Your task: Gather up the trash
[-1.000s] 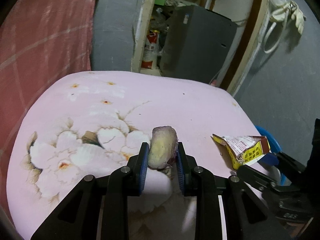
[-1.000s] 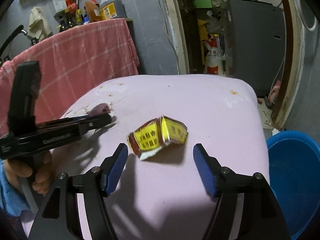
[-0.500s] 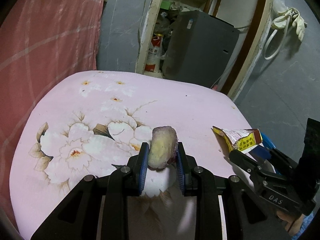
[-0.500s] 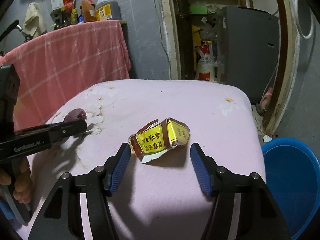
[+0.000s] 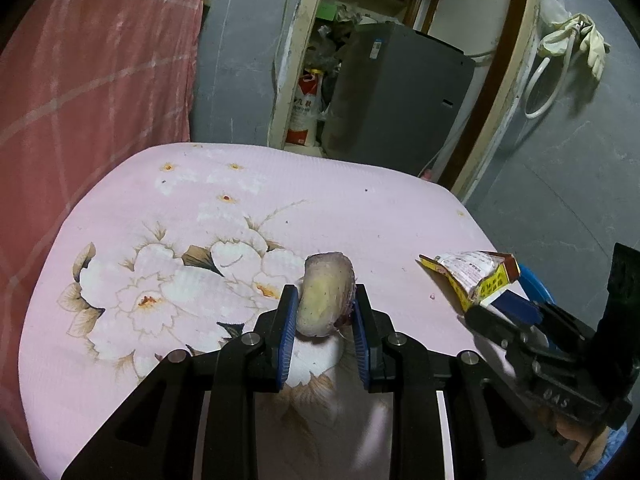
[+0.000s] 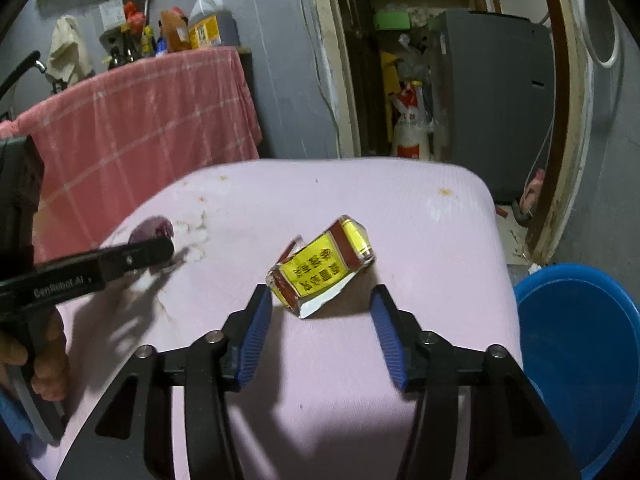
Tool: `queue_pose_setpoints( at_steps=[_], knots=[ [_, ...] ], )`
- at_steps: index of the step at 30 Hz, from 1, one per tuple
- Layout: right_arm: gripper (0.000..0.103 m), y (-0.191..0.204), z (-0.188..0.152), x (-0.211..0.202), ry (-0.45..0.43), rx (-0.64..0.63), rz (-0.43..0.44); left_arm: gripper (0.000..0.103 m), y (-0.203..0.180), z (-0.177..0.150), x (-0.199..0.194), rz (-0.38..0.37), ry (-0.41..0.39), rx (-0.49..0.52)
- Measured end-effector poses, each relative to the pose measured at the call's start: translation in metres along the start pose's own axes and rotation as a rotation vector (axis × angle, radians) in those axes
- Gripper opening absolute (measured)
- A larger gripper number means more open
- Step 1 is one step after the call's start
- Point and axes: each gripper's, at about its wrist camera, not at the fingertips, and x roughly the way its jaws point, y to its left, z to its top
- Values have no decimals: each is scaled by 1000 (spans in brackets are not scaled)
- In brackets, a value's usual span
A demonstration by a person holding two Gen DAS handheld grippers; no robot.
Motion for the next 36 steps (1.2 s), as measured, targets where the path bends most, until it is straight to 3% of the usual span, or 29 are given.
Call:
queue_pose_setpoints(
  at_steps=[5, 15, 20, 26, 36],
  knots=[
    [78, 3, -1, 1, 6, -43, -45, 22, 2, 1, 4, -2, 15, -6],
    [81, 16, 16, 21, 23, -163, -133, 22, 3, 0, 6, -13, 20, -20],
    [50, 11, 15, 22, 29, -153, -124, 22, 1, 0, 4, -13, 13, -13],
    [50, 6, 12, 9, -21, -103, -95, 22, -4, -2, -6, -8, -35, 7],
    [49, 10, 13, -46, -233, -74, -81, 22, -28, 0, -38, -42, -181, 18]
  ],
)
